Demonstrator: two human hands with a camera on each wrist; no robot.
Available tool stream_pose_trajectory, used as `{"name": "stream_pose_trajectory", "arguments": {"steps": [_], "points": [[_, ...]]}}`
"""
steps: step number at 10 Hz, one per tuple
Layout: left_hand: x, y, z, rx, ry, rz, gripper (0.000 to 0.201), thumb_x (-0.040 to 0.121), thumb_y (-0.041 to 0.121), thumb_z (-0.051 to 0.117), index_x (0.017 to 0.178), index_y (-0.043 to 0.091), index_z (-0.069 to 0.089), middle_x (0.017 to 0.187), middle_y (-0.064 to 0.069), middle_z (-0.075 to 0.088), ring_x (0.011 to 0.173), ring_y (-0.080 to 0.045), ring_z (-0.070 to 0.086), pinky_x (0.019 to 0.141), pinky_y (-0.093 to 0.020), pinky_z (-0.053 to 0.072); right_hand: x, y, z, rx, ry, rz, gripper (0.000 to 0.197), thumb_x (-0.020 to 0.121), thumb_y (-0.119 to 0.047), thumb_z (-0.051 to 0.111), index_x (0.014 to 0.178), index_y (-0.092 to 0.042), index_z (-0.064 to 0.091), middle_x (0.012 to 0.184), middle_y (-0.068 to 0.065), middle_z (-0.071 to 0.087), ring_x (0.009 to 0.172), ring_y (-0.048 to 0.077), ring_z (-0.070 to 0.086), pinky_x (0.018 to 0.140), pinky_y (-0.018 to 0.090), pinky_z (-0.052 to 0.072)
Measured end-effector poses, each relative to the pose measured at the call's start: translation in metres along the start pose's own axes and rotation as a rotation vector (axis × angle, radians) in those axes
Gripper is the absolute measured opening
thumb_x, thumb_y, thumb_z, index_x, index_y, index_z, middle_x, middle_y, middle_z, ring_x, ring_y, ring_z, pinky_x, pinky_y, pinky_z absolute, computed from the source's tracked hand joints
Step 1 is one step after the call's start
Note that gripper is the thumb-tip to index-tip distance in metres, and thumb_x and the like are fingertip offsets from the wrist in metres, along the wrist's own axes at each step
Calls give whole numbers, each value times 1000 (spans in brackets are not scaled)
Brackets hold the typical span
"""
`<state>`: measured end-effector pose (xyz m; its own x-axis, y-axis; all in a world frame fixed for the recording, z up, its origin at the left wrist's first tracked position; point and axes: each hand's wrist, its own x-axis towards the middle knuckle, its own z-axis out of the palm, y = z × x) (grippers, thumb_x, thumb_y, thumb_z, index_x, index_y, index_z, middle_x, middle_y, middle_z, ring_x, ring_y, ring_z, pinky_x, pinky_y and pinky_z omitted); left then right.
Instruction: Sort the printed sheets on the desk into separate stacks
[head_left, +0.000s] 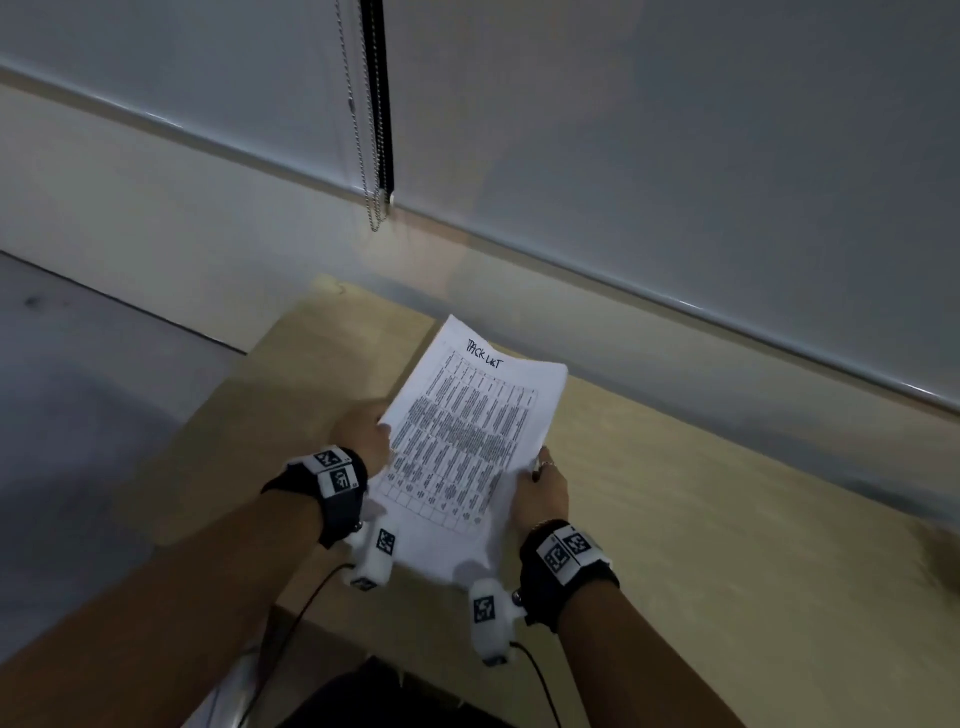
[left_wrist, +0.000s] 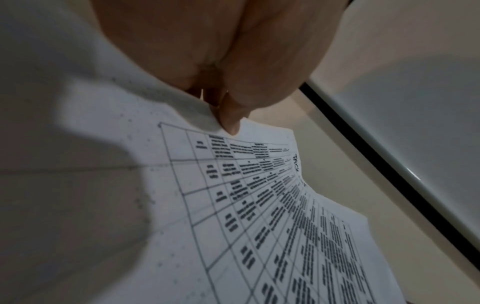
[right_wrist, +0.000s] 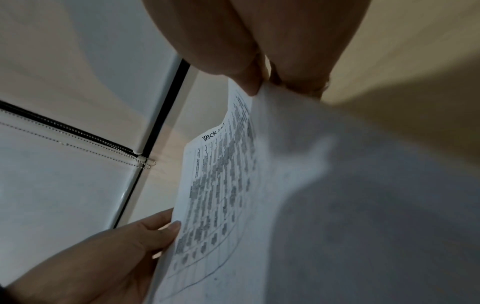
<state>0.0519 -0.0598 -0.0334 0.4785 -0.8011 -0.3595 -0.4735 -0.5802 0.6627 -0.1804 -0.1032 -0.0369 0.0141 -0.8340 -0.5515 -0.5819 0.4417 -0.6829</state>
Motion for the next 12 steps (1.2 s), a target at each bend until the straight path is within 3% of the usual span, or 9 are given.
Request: {"name": "stream_pose_trajectory", "arguments": {"steps": [1, 2, 4, 5, 7, 8, 10, 11, 12], "points": [[22, -6, -24, 7, 70, -73, 40, 97, 8, 55, 137, 10, 55, 130, -15, 65, 112, -35, 63, 91, -34, 48, 17, -22, 22, -252, -81, -7, 58, 97, -7, 40, 153, -11, 26, 137, 16, 54, 114, 36, 61, 90, 41, 53], [33, -20, -36, 28, 80, -174, 37, 97, 14, 57, 133, 8, 53, 130, -17, 63, 112, -37, 61, 91, -36, 48, 24, -33, 42, -473, -118, -73, 39, 96, -12, 43, 134, -4, 46, 125, 16, 60, 108, 32, 63, 89, 38, 54], [33, -39, -44, 55, 50, -154, 50, 94, -5, 47, 141, 12, 51, 140, -11, 58, 122, -34, 58, 101, -37, 48, 26, -36, 59, -441, -66, -104, 26, 102, -15, 34, 113, -8, 55, 118, 16, 62, 96, 30, 64, 84, 35, 52], [30, -45, -45, 46, 51, -162, 52, 94, -5, 50, 142, 14, 52, 142, -9, 57, 125, -31, 57, 105, -34, 46, 26, -33, 61, -432, -51, -118, 21, 101, -17, 36, 108, -11, 55, 115, 15, 64, 93, 30, 63, 85, 35, 52], [22, -50, -50, 52, 57, -171, 52, 90, -6, 54, 137, 17, 60, 133, -6, 65, 117, -29, 63, 92, -25, 47, 20, -35, 57, -407, -89, -88, 31, 92, -11, 51, 122, -9, 56, 109, 16, 67, 99, 34, 66, 74, 29, 51], [22, -49, -50, 63, 78, -177, 51, 90, -6, 55, 134, 18, 62, 129, -6, 68, 112, -29, 66, 87, -25, 49, 17, -39, 58, -406, -79, -69, 30, 91, -11, 53, 120, -6, 57, 111, 17, 67, 100, 34, 66, 81, 34, 56], [17, -48, -49, 51, 95, -195, 47, 90, -4, 58, 133, 16, 63, 128, -7, 68, 111, -29, 66, 93, -30, 52, 11, -40, 56, -416, -96, -68, 26, 90, -11, 52, 114, -6, 60, 111, 16, 67, 95, 31, 65, 77, 32, 52], [18, -44, -51, 137, 156, -172, 47, 92, 9, 61, 138, 16, 56, 135, -8, 62, 121, -30, 59, 103, -35, 47, 5, -44, 51, -542, -104, -127, 24, 92, -12, 51, 115, -9, 55, 111, 11, 63, 109, 33, 62, 81, 31, 49], [22, -27, -51, 166, 284, -69, 44, 91, 17, 62, 134, 20, 55, 132, -5, 58, 121, -32, 52, 101, -45, 47, 1, -51, 35, -622, -25, -234, 38, 95, -13, 44, 132, -6, 46, 127, 13, 54, 120, 34, 54, 96, 38, 49]]}}
